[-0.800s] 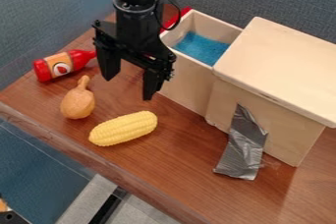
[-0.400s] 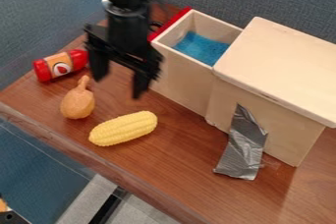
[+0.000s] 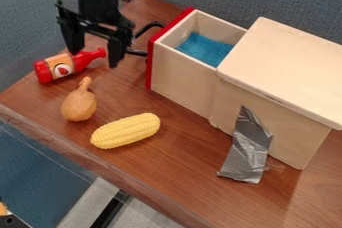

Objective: Close the drawer

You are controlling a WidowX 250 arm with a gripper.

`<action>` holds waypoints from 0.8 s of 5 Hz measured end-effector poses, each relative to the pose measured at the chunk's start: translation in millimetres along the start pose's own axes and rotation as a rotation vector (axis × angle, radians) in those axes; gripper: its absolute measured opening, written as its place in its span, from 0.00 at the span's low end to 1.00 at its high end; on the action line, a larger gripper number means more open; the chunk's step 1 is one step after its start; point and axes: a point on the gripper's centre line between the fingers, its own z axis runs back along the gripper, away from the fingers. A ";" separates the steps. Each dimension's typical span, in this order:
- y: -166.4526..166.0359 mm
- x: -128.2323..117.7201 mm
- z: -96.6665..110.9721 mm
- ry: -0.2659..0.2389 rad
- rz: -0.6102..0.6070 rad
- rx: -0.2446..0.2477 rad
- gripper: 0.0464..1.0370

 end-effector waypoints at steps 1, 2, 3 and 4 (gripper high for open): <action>27.0 26.4 -10.0 0.027 0.008 -0.030 0.96; 38.9 60.4 -19.8 0.045 0.007 -0.055 0.96; 44.2 86.1 -31.7 0.076 0.011 -0.062 0.96; 47.4 106.9 -40.8 0.085 -0.008 -0.078 0.96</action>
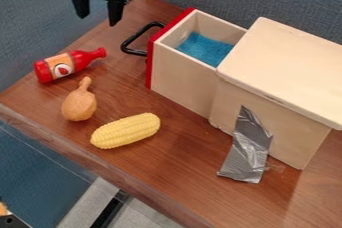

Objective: Close the drawer

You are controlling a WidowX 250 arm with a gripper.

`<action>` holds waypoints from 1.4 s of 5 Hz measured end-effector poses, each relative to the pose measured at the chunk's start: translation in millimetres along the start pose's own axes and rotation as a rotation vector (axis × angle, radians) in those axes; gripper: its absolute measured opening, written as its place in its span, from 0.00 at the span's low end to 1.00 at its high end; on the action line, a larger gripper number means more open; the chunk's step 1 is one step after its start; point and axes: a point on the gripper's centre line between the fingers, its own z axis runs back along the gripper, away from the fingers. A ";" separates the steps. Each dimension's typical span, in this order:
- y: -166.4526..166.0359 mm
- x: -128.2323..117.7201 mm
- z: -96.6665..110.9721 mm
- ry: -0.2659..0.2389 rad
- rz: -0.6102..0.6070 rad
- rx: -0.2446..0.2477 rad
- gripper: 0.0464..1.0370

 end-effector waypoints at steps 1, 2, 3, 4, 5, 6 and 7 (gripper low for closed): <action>3.9 12.6 -5.6 -0.005 -0.051 0.015 0.96; 1.3 18.8 -13.6 0.008 -0.166 0.028 0.96; -4.2 24.5 -14.1 -0.021 -0.229 0.029 0.96; -11.2 22.5 -23.7 -0.031 -0.241 -0.004 0.96; -18.0 21.0 -31.0 -0.032 -0.244 -0.008 0.96; -28.2 18.3 -38.3 -0.027 -0.255 -0.026 0.96; -32.9 13.9 -45.0 -0.018 -0.252 -0.043 0.96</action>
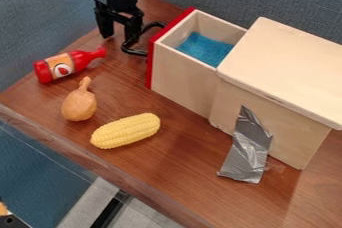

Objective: Close the drawer

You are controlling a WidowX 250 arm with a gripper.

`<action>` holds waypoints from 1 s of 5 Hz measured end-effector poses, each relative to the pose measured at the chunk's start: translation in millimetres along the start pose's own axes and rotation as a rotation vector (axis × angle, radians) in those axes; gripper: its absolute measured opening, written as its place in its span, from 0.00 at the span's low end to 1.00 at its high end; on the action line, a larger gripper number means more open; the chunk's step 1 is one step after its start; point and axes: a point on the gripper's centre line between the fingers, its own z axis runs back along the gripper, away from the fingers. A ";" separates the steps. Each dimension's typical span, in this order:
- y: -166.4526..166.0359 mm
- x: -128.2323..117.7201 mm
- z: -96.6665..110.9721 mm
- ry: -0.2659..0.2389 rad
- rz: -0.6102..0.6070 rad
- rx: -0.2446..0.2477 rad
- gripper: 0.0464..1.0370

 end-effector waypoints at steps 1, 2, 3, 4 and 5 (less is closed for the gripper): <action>-5.3 -1.5 -3.7 0.003 -0.002 -0.015 0.96; -12.1 -2.3 -3.2 -0.002 -0.005 -0.031 0.96; -22.6 -5.9 -4.8 0.005 -0.024 -0.039 0.96; -34.6 -6.5 -3.1 0.002 -0.043 -0.046 0.96; -45.9 -8.2 -4.3 -0.005 -0.060 -0.061 0.96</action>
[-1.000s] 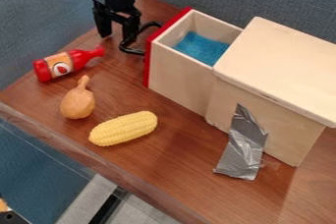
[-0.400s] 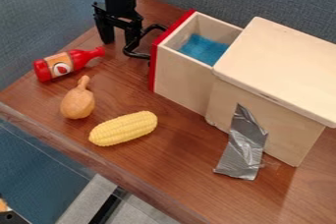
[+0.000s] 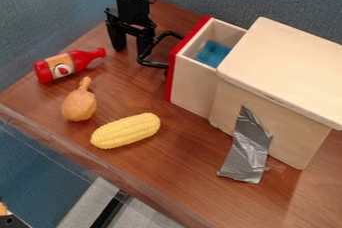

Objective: Close the drawer

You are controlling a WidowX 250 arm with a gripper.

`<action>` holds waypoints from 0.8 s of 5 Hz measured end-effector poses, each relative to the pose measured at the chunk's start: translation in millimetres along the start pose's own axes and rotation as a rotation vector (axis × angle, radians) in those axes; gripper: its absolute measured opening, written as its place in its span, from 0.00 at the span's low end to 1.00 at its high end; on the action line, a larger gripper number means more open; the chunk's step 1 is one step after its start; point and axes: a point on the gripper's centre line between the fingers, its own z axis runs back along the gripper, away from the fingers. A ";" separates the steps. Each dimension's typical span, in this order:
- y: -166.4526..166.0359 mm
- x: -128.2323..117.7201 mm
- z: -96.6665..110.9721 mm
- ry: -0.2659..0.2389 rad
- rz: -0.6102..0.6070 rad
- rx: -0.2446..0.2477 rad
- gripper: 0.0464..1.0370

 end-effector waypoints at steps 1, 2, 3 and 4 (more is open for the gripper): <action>-6.2 -1.1 4.0 -0.007 -0.010 -0.004 0.96; -20.3 2.3 2.2 -0.005 -0.030 -0.016 0.96; -36.5 4.1 -2.9 0.000 -0.057 -0.034 0.96; -45.3 3.8 -4.4 0.005 -0.070 -0.038 0.96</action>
